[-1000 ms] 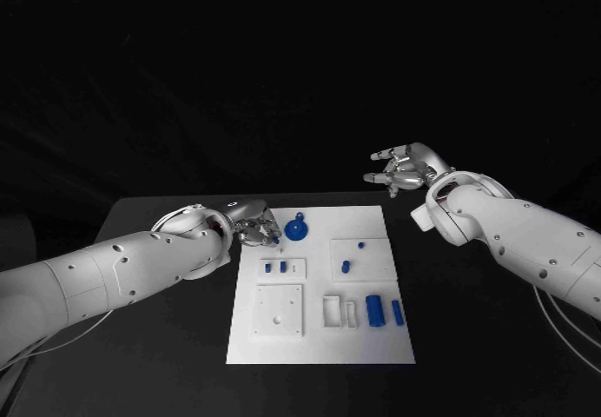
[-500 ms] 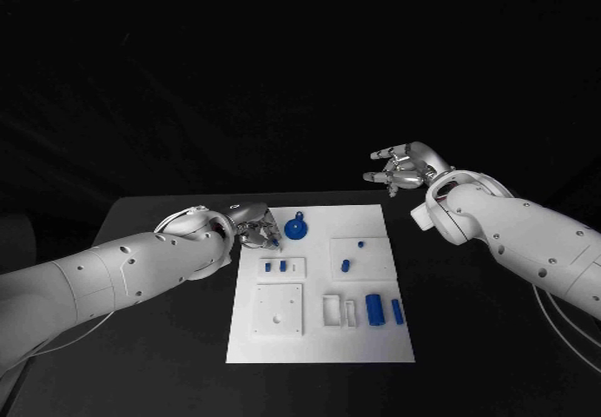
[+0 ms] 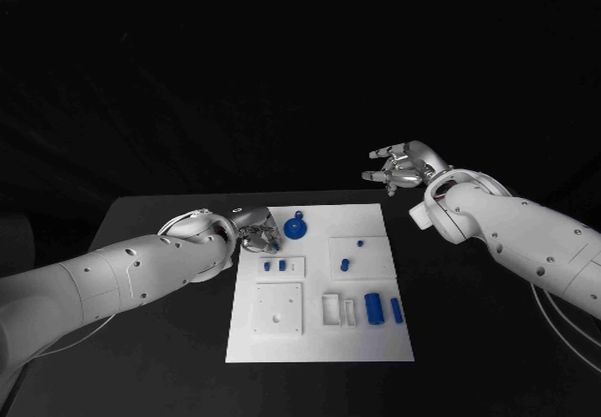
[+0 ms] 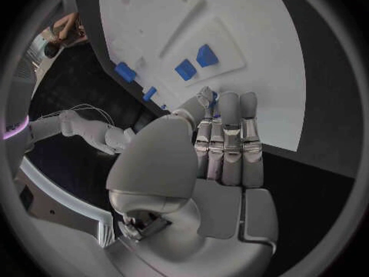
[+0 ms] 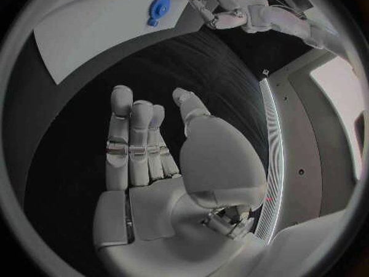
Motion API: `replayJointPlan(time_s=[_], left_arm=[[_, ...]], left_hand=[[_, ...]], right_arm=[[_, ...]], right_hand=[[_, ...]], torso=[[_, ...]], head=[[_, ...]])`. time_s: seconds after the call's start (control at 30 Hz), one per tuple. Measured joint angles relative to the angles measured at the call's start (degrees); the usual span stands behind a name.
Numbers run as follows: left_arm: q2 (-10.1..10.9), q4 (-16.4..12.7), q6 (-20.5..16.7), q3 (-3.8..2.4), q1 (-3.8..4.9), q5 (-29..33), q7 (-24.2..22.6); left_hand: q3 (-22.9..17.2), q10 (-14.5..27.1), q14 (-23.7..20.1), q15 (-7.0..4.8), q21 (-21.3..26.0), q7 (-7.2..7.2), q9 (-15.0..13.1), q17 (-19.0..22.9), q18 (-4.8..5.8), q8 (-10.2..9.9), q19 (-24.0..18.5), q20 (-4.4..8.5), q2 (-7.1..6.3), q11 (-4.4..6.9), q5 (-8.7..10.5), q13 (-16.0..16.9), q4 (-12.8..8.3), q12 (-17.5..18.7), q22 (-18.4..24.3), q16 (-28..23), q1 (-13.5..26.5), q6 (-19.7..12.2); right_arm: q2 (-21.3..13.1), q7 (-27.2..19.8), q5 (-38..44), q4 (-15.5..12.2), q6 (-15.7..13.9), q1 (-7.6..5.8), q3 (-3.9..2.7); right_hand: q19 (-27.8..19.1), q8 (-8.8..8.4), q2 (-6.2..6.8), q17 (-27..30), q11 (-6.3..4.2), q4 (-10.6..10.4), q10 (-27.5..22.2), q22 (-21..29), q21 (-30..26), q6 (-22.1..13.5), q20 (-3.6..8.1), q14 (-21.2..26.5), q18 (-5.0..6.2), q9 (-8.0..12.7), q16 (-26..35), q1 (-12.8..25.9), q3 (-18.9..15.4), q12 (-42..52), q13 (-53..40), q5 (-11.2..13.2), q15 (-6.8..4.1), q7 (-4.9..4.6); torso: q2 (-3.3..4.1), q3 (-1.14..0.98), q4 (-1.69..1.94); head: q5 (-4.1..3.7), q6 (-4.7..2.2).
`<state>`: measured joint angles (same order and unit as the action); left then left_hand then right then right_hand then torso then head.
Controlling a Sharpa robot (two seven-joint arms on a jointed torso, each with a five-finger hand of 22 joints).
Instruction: Assemble the parts on the task board
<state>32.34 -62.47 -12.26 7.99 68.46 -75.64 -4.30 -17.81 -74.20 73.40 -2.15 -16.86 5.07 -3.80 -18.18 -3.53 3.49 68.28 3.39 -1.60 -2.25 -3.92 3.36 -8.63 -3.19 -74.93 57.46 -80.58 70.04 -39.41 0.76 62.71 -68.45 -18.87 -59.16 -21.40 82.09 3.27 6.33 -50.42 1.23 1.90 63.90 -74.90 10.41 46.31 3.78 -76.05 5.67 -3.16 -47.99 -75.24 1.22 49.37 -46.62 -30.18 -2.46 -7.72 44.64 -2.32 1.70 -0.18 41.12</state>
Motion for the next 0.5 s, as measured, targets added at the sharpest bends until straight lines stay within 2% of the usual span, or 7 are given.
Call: replayJointPlan(time_s=[0.5], left_arm=[[-0.66,0.54,0.17,0.11,-0.01,-0.01,-0.06]], left_hand=[[0.00,0.00,0.00,0.00,-0.40,0.06,-0.04,0.05,0.00,-0.01,0.00,0.00,-0.01,0.00,0.01,0.00,0.00,0.00,0.00,0.00,0.00,0.06]], right_arm=[[0.03,-0.03,-0.01,0.00,0.00,0.00,0.00]], right_hand=[[0.00,0.00,0.00,0.00,0.00,0.00,0.00,0.00,0.00,0.00,0.00,0.00,0.00,0.00,0.00,0.00,0.00,0.00,0.00,0.00,0.00,0.00]], torso=[[0.01,0.04,0.03]], head=[[-0.14,0.03]])
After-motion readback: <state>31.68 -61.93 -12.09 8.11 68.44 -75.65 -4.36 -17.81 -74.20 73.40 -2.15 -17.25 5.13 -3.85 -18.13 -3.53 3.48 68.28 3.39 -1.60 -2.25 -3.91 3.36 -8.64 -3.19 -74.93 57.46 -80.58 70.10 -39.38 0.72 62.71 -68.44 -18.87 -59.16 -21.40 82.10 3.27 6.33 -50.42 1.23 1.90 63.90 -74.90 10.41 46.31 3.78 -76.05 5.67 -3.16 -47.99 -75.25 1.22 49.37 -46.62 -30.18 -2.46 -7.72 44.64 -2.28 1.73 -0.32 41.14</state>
